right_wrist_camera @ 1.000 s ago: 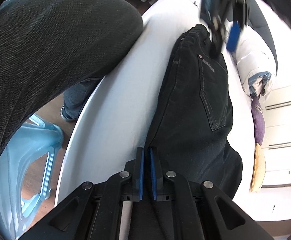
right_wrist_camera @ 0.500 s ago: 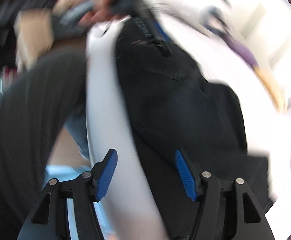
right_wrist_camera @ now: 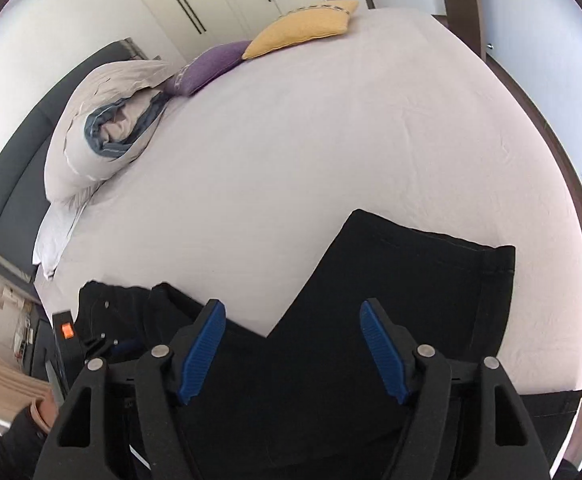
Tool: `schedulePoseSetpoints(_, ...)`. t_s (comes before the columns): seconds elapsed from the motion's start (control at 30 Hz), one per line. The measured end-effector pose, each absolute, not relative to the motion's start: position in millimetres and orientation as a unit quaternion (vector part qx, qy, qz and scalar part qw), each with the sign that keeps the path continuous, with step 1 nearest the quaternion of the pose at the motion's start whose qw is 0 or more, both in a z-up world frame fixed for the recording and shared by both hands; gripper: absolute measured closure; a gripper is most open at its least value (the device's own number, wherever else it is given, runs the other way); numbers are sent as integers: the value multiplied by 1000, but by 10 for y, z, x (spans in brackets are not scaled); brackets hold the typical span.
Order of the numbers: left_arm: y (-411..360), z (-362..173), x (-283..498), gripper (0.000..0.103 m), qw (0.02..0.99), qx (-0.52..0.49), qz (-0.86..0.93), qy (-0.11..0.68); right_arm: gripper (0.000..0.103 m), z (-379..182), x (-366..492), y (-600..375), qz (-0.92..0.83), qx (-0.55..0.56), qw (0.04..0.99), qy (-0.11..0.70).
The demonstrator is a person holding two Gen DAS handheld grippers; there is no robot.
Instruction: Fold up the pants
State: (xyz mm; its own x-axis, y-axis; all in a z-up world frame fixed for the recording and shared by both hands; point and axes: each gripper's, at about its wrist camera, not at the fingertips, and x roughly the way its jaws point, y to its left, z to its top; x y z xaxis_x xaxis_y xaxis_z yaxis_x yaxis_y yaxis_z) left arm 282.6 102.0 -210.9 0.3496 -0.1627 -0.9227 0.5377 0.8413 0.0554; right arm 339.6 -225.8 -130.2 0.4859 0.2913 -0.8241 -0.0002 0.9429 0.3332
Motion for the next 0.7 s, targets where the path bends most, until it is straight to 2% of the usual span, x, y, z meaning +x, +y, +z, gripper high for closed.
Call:
schedulePoseSetpoints(0.03,1034,-2109,2842,53,802,176,-217,528,20,-1343,3449,-2244,79,154,845,505)
schedulePoseSetpoints(0.17,1029,-2121,2781,54,803,169,-212,531,20,-1612,3833,-2278,22,179,820,543)
schedulePoseSetpoints(0.4,817,-2111,2933,54,795,176,-215,540,20,-1922,4320,-2113,-45,86,813,575)
schedulePoseSetpoints(0.5,808,-2120,2915,54,795,179,-215,538,20,-2084,4456,-2148,-60,85,797,595)
schedulePoseSetpoints(0.57,814,-2132,2899,54,798,170,-215,537,26,-2150,4483,-2159,-65,84,793,600)
schedulePoseSetpoints(0.67,871,-2073,2908,54,798,157,-220,538,40,-2144,4469,-2183,-64,77,799,594)
schedulePoseSetpoints(0.7,899,-2038,2914,54,800,149,-221,537,50,-2138,4460,-2215,-62,78,799,593)
